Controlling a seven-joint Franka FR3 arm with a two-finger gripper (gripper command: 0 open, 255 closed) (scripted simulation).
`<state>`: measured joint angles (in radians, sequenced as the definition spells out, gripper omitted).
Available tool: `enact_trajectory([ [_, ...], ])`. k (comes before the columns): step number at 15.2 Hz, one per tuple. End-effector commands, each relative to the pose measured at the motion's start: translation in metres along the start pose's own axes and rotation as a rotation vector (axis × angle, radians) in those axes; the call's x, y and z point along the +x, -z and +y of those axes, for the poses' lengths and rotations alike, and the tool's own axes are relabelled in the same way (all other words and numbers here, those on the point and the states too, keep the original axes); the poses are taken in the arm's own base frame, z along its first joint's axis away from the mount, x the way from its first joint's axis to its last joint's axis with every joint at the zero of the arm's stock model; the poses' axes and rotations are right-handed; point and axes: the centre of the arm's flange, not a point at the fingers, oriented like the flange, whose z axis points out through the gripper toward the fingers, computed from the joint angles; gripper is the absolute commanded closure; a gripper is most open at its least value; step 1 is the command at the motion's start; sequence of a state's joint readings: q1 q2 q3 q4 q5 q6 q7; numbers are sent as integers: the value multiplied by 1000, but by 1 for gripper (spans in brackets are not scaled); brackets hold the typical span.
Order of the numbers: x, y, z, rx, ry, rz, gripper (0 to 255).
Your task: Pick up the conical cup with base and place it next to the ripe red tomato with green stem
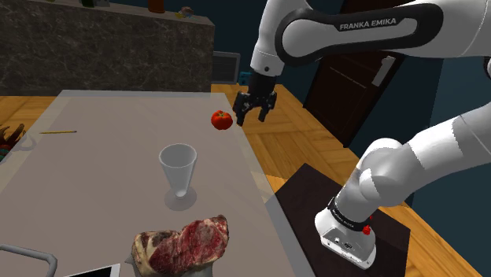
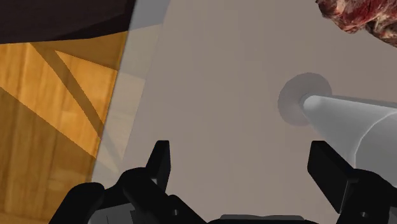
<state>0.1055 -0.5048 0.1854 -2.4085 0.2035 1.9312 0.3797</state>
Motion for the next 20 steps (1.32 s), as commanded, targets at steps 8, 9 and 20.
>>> enact_trajectory([
  [8,35,-62,-93,34,-26,15,0],
  [9,39,-68,-103,38,-28,16,0],
  [20,56,-129,-145,52,-39,23,0],
])
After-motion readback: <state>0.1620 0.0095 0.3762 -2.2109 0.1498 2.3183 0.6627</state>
